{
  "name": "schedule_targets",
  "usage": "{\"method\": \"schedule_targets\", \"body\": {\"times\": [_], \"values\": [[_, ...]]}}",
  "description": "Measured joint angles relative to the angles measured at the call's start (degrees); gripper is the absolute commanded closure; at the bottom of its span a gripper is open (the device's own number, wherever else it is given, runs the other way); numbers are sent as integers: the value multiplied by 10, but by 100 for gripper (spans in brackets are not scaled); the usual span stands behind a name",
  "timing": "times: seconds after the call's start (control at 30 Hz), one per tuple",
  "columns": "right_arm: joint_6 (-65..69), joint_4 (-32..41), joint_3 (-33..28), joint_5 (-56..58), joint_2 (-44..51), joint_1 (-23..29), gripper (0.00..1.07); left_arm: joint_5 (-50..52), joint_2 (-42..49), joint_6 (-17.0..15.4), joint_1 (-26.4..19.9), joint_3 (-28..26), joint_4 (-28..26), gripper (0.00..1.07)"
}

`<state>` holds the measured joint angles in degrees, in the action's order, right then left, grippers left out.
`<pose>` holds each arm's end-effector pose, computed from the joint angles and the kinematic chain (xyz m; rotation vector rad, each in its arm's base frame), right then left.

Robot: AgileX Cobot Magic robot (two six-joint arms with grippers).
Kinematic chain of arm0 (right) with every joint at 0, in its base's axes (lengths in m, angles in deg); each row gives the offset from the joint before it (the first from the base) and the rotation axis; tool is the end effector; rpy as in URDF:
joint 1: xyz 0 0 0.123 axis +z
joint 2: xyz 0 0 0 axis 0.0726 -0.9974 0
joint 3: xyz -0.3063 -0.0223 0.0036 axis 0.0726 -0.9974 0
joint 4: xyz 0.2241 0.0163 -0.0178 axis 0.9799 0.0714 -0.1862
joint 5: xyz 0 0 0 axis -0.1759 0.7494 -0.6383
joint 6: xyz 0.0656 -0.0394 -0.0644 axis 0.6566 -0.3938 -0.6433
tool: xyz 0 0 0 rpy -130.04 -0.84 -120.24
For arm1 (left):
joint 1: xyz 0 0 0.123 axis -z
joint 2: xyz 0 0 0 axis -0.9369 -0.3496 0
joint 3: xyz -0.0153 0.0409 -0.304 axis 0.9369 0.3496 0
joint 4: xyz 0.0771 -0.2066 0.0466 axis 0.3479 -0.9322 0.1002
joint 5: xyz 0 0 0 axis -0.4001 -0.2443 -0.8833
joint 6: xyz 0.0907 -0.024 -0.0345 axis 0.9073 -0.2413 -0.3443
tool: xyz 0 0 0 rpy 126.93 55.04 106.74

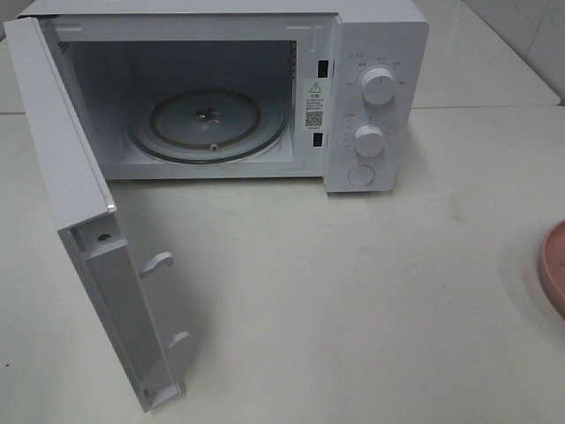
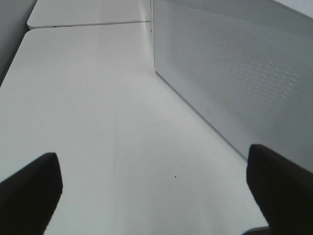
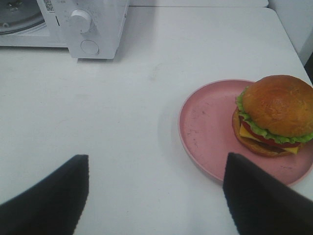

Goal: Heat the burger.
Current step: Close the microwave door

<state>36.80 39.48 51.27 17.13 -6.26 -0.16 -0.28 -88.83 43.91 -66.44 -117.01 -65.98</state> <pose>-0.0430 -0.0046 0.2632 -0.0314 2.0164 0.0470 -0.0429 -0.0029 0.2619 0.1085 2.0201 -0.0724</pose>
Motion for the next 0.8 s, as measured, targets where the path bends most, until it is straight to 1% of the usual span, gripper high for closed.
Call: {"method": "schedule_targets", "body": {"times": [0.07,0.17,0.2,0.23,0.27,0.3,0.33,0.37,0.4,0.43,0.47,0.5,0.53,0.57,0.6,0.63,0.67,0.7,0.73,0.77,0.8], "values": [[0,0,0,0,0,0,34,4,-4,0,0,-3,-1,16],[0,0,0,0,0,0,34,6,-9,0,0,-7,-2,18],[0,0,0,0,0,0,34,19,-29,0,0,-13,-3,24],[0,0,0,0,0,0,34,38,-55,0,0,-14,-6,32],[0,0,0,0,0,0,34,38,-55,0,0,-14,-6,32],[0,0,0,0,0,0,34,44,-66,0,0,-14,-6,37],[0,0,0,0,0,0,34,61,-94,0,0,-14,-6,46],[0,0,0,0,0,0,34,61,-94,0,0,-14,-6,46],[0,0,0,0,0,0,34,78,-124,0,0,-14,-6,57],[0,0,0,0,0,0,34,78,-124,0,0,-14,-6,57],[0,0,0,0,0,0,34,86,-139,0,0,-14,-6,62],[0,0,0,0,0,0,34,105,-169,0,0,-14,-6,71],[0,0,0,0,0,0,34,105,-169,0,0,-14,-6,71],[0,0,0,0,0,0,34,112,-181,0,0,-14,-7,75],[0,0,0,0,0,0,34,112,-181,0,0,-14,-7,75],[0,0,0,0,0,0,34,133,-209,0,0,-14,-9,86],[0,0,0,0,0,0,34,156,-241,0,0,-14,-9,100],[0,0,0,0,0,0,34,156,-241,0,0,-14,-9,100],[0,0,0,0,0,0,34,166,-254,0,0,-14,-9,107],[0,0,0,0,0,0,34,192,-286,0,0,-13,-9,107],[0,0,0,0,0,0,34,192,-286,0,0,-13,-9,107]]}}
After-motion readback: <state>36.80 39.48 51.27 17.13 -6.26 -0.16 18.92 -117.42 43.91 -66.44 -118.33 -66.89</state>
